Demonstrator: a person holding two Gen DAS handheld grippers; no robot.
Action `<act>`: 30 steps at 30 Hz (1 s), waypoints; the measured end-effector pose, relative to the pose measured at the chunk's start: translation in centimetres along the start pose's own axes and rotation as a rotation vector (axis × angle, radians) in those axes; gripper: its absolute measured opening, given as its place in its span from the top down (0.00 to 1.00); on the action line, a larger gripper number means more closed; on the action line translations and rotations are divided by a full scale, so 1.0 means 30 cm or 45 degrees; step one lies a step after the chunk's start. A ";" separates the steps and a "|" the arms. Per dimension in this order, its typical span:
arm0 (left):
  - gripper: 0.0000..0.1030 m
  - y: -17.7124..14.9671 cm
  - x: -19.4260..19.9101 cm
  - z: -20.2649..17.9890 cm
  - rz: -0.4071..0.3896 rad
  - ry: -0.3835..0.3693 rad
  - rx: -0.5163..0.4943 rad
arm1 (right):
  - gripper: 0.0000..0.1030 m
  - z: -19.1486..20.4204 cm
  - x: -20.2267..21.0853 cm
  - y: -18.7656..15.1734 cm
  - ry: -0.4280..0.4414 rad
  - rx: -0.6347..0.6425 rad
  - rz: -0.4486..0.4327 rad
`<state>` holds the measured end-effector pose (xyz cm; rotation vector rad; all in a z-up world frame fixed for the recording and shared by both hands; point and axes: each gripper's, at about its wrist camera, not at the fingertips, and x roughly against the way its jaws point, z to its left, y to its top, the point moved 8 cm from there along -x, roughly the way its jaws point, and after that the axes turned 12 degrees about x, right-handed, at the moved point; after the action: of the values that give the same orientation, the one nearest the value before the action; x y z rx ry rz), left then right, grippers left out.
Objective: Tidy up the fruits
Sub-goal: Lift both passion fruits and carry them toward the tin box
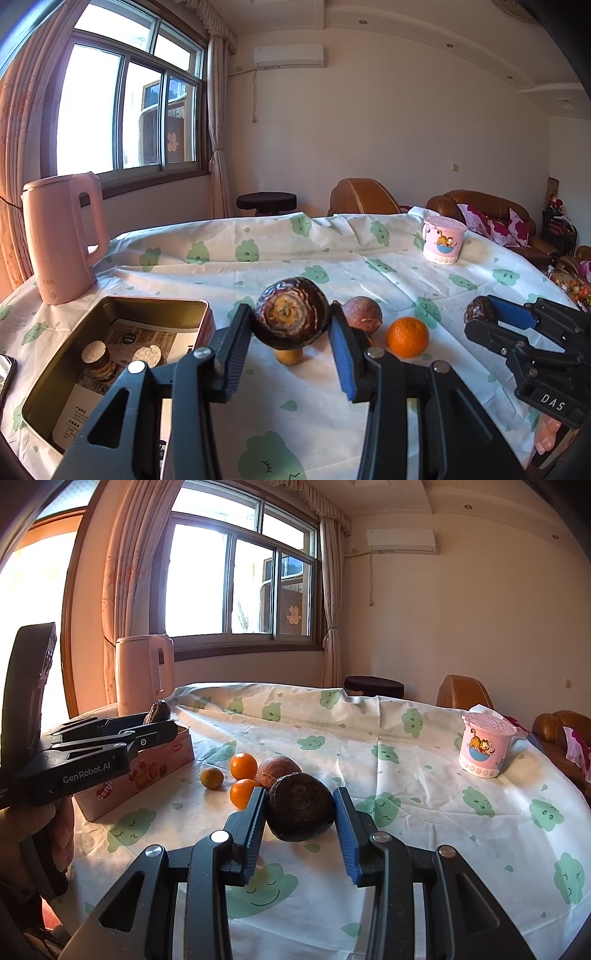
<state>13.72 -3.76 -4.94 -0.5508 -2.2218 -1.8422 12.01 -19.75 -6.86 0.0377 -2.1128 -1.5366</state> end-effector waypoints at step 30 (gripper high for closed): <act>0.58 0.024 0.047 0.018 -0.101 0.050 0.010 | 0.62 -0.002 0.061 0.022 -0.050 0.008 -0.121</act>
<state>12.77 -2.89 -3.86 -0.4274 -2.2550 -1.8648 10.64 -20.14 -5.54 0.1127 -2.1750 -1.5972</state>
